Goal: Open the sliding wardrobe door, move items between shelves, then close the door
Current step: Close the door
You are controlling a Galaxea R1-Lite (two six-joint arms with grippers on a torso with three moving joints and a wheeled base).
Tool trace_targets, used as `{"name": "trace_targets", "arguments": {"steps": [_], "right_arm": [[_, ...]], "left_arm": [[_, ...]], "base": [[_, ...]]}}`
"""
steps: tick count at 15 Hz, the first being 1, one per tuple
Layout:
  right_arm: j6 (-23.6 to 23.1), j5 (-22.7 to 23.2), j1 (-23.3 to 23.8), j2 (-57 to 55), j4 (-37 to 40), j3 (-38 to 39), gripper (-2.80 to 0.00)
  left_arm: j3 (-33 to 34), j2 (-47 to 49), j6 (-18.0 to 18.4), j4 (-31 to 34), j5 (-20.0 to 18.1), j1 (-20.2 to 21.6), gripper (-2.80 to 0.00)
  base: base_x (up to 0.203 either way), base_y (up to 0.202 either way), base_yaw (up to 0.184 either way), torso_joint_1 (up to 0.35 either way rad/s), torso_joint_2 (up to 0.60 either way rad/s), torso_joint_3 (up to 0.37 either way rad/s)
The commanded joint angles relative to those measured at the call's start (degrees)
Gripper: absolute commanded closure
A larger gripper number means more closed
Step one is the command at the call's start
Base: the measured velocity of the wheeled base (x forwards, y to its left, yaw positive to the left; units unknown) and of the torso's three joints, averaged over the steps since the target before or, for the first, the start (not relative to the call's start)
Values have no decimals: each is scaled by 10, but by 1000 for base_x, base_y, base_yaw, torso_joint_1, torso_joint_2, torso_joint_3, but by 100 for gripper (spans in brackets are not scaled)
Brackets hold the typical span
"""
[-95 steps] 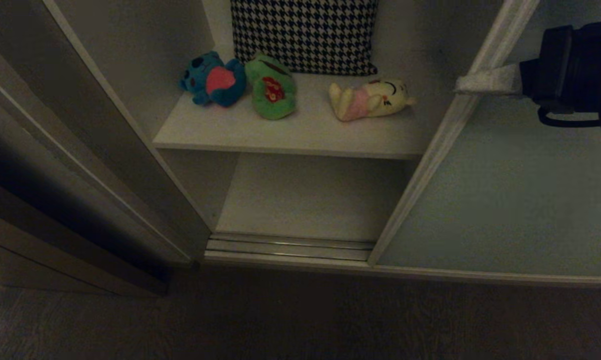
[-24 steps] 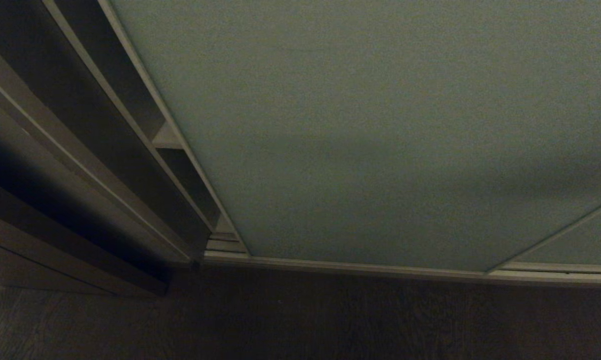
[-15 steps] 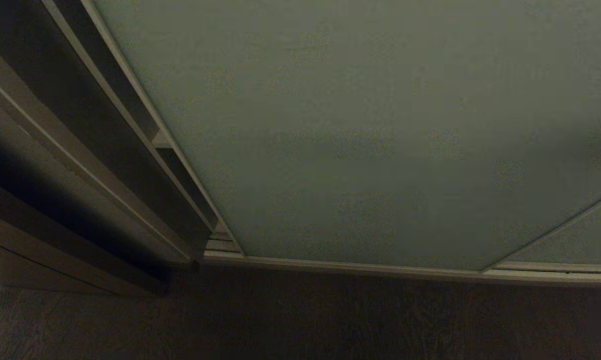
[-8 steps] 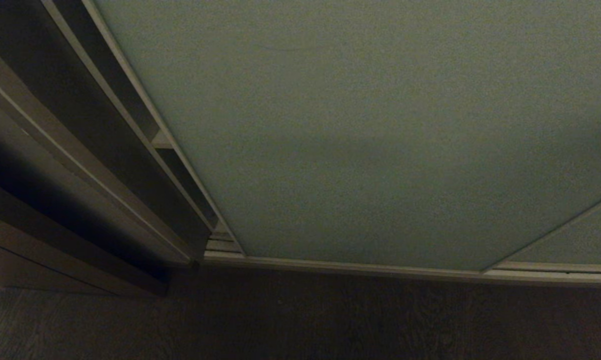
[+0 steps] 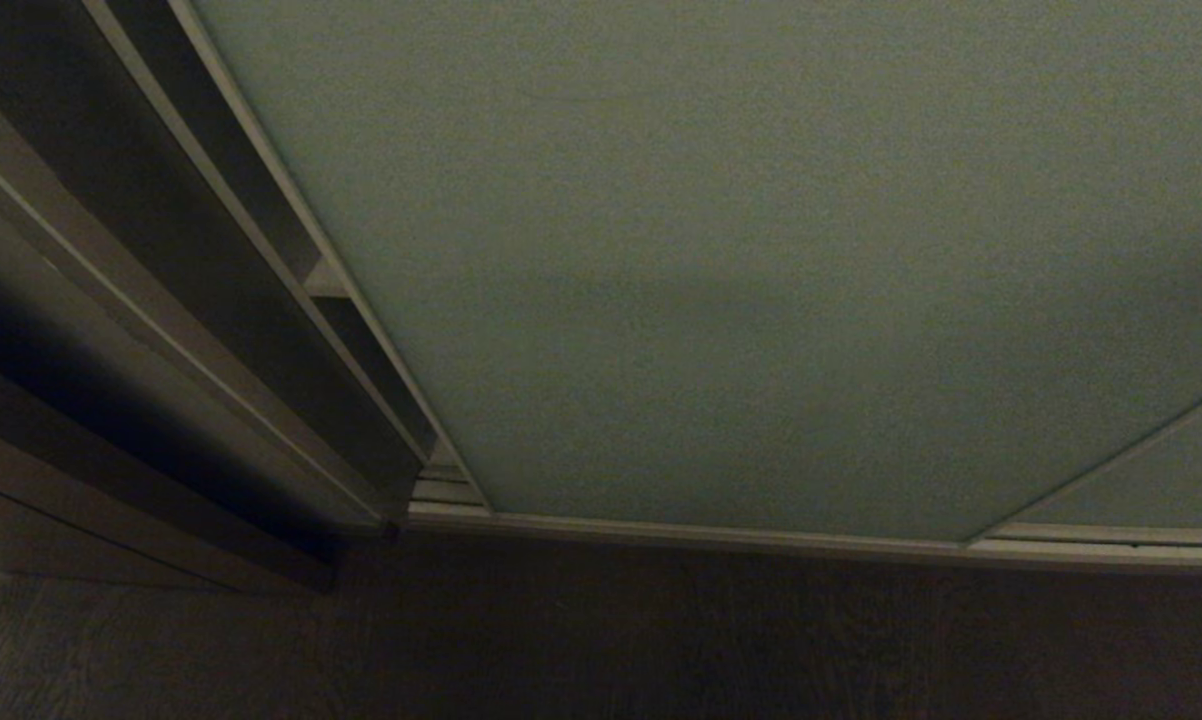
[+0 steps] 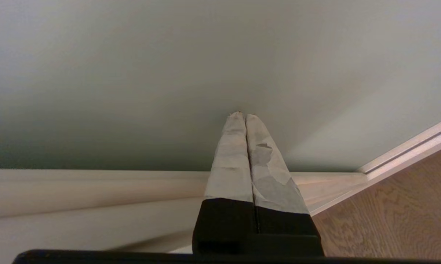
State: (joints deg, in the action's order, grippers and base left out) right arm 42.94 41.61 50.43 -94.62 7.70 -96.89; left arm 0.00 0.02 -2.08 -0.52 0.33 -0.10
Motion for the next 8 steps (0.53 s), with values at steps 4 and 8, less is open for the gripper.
{"name": "trace_targets", "arguments": {"steps": [4, 8], "right_arm": [[3, 2, -24, 32, -2, 10, 0], [3, 2, -41, 68, 1, 26, 0]], "left_arm": [[0, 0, 0, 0, 0, 0, 0], [0, 0, 0, 0, 0, 0, 0]], "base": [[0, 0, 0, 0, 0, 0], [0, 0, 0, 0, 0, 0]]}}
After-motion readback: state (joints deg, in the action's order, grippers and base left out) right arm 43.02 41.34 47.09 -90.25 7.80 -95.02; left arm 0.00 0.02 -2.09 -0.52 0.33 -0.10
